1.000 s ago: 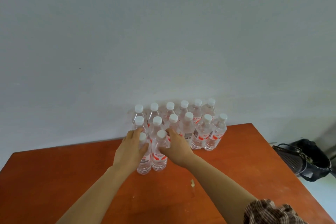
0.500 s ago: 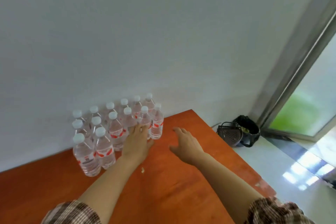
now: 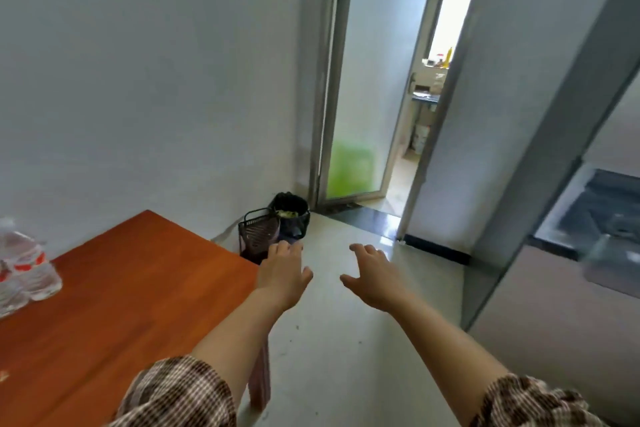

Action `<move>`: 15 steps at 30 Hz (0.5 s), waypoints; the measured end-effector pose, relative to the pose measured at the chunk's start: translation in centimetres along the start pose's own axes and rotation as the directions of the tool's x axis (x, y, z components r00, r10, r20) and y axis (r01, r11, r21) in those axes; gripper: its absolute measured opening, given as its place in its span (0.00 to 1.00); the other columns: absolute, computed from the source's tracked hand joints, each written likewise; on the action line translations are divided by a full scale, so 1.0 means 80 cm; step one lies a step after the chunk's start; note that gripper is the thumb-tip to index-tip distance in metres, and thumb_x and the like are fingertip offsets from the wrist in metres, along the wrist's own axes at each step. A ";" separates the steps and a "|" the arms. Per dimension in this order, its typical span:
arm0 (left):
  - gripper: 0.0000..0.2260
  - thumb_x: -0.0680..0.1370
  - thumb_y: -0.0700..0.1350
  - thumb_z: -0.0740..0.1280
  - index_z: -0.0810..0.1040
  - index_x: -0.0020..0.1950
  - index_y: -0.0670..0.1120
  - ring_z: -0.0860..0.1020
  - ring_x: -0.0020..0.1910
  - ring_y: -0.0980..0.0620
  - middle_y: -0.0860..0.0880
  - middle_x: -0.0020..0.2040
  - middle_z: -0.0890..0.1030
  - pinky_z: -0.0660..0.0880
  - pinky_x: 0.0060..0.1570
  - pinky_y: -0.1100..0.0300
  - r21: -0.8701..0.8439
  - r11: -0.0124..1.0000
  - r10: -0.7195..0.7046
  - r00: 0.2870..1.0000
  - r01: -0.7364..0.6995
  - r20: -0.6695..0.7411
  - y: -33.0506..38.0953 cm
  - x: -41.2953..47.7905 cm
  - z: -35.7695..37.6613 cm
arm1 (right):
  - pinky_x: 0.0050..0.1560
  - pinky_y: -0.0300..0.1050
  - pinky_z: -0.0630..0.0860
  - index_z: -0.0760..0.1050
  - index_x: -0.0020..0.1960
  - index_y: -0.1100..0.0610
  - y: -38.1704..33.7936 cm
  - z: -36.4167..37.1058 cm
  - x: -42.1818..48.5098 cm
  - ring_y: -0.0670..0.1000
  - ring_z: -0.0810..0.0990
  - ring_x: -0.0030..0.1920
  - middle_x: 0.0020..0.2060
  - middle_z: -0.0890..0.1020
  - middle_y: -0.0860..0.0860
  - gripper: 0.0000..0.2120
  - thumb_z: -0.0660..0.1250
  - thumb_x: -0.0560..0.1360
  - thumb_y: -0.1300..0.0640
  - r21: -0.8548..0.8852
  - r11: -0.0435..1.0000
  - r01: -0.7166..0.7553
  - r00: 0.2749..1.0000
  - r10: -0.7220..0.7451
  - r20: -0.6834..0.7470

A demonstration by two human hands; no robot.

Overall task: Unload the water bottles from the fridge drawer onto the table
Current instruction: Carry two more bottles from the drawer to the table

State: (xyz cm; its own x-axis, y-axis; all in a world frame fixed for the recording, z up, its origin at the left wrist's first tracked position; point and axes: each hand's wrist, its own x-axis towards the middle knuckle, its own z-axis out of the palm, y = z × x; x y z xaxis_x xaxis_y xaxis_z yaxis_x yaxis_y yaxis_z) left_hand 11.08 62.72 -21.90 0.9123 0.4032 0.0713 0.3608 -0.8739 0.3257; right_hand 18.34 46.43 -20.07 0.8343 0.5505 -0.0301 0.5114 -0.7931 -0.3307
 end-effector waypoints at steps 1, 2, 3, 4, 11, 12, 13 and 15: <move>0.22 0.79 0.52 0.59 0.64 0.71 0.46 0.64 0.68 0.45 0.44 0.68 0.68 0.69 0.62 0.51 -0.005 0.999 0.035 0.999 -0.035 0.017 0.037 0.003 0.013 | 0.70 0.56 0.66 0.57 0.76 0.53 0.036 -0.012 -0.012 0.57 0.66 0.72 0.73 0.65 0.54 0.32 0.65 0.77 0.45 -0.007 0.999 -0.045 0.999 0.045 -0.008; 0.22 0.79 0.52 0.59 0.65 0.71 0.46 0.64 0.68 0.45 0.44 0.68 0.68 0.70 0.62 0.51 -0.007 0.997 0.072 0.997 -0.072 0.033 0.074 0.006 0.026 | 0.70 0.56 0.66 0.57 0.76 0.53 0.070 -0.025 -0.025 0.57 0.65 0.72 0.74 0.65 0.54 0.32 0.64 0.77 0.45 -0.012 0.996 -0.087 0.996 0.086 -0.021; 0.22 0.79 0.52 0.60 0.65 0.71 0.46 0.65 0.68 0.45 0.44 0.68 0.69 0.70 0.62 0.51 -0.005 0.994 0.108 0.993 -0.108 0.045 0.110 0.009 0.038 | 0.70 0.56 0.66 0.57 0.76 0.53 0.103 -0.038 -0.038 0.57 0.65 0.72 0.74 0.65 0.54 0.32 0.64 0.77 0.45 -0.014 0.991 -0.129 0.991 0.129 -0.035; 0.22 0.79 0.52 0.60 0.65 0.71 0.46 0.65 0.68 0.45 0.44 0.68 0.69 0.70 0.62 0.52 -0.002 0.990 0.142 0.989 -0.142 0.051 0.145 0.011 0.049 | 0.70 0.56 0.65 0.57 0.76 0.53 0.134 -0.051 -0.050 0.57 0.64 0.72 0.74 0.65 0.54 0.32 0.64 0.77 0.45 -0.014 0.985 -0.171 0.984 0.170 -0.053; 0.21 0.79 0.52 0.60 0.65 0.71 0.46 0.66 0.68 0.45 0.44 0.70 0.68 0.69 0.63 0.53 -0.064 0.901 0.433 0.895 -0.429 0.108 0.376 0.029 0.112 | 0.72 0.56 0.63 0.55 0.77 0.55 0.328 -0.133 -0.123 0.57 0.62 0.73 0.74 0.63 0.55 0.34 0.64 0.77 0.46 0.061 0.900 -0.431 0.891 0.436 -0.129; 0.20 0.79 0.51 0.61 0.67 0.69 0.46 0.67 0.67 0.45 0.44 0.69 0.69 0.69 0.62 0.54 -0.081 0.880 0.475 0.873 -0.469 0.108 0.405 0.034 0.122 | 0.72 0.55 0.63 0.55 0.77 0.55 0.352 -0.142 -0.131 0.57 0.62 0.73 0.75 0.62 0.54 0.33 0.64 0.78 0.47 0.087 0.888 -0.451 0.878 0.459 -0.132; 0.19 0.78 0.50 0.61 0.68 0.67 0.46 0.68 0.65 0.46 0.44 0.66 0.70 0.69 0.61 0.54 -0.090 0.857 0.515 0.850 -0.507 0.111 0.434 0.040 0.132 | 0.72 0.54 0.62 0.55 0.77 0.56 0.375 -0.151 -0.139 0.56 0.61 0.74 0.75 0.62 0.54 0.33 0.64 0.78 0.49 0.111 0.876 -0.470 0.865 0.482 -0.136; 0.18 0.78 0.50 0.61 0.69 0.66 0.45 0.68 0.63 0.46 0.45 0.64 0.71 0.70 0.60 0.54 -0.090 0.818 0.575 0.809 -0.568 0.125 0.491 0.052 0.153 | 0.72 0.54 0.63 0.54 0.77 0.55 0.423 -0.168 -0.149 0.55 0.60 0.74 0.75 0.62 0.53 0.33 0.64 0.78 0.50 0.135 0.850 -0.510 0.837 0.526 -0.151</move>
State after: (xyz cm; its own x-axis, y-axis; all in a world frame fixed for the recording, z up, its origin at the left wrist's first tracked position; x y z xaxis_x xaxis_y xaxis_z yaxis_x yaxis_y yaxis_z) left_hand 31.46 26.74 -20.31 0.9693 -0.2104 0.1274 -0.2405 -0.9195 0.3109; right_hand 28.48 9.56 -18.26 0.9984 0.0042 -0.0565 -0.0183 -0.9195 -0.3926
